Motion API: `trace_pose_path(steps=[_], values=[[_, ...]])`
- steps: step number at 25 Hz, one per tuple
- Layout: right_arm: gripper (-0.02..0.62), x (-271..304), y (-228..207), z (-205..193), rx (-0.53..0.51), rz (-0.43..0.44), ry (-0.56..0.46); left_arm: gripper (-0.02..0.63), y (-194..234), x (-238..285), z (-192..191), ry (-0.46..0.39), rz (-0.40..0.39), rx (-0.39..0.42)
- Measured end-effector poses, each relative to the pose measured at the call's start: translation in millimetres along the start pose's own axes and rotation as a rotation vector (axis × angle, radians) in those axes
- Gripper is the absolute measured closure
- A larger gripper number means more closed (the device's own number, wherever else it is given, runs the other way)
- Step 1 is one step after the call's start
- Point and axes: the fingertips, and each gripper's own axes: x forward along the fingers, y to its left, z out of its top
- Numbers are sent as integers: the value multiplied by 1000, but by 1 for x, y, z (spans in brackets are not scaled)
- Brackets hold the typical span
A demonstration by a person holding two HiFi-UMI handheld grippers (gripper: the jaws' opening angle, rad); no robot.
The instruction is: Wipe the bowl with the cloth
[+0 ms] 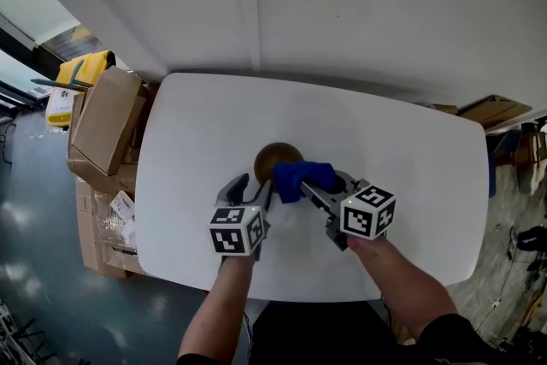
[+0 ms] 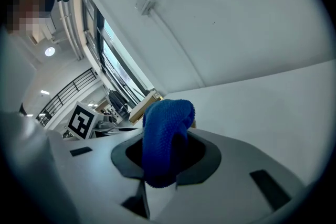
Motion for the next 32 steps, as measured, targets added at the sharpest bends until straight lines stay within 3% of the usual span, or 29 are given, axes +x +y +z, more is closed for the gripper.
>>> trace_pose_path(steps=[10, 12, 16, 22, 27, 32], values=[[514, 2, 4, -14, 6, 11, 42, 407, 4, 22, -4, 8, 13, -43], [514, 2, 2, -17, 7, 10, 47, 428, 1, 24, -6, 15, 20, -30], [514, 1, 2, -30, 9, 14, 69, 542, -5, 25, -7, 14, 27, -10], [514, -9, 3, -39, 0, 15, 81, 571, -13, 16, -10, 6, 12, -31], [514, -29, 3, -22, -8, 11, 42, 578, -16, -10, -2, -41, 15, -46], [514, -66, 29, 21, -61, 50, -36, 577, -37, -59, 29, -118, -12, -37]])
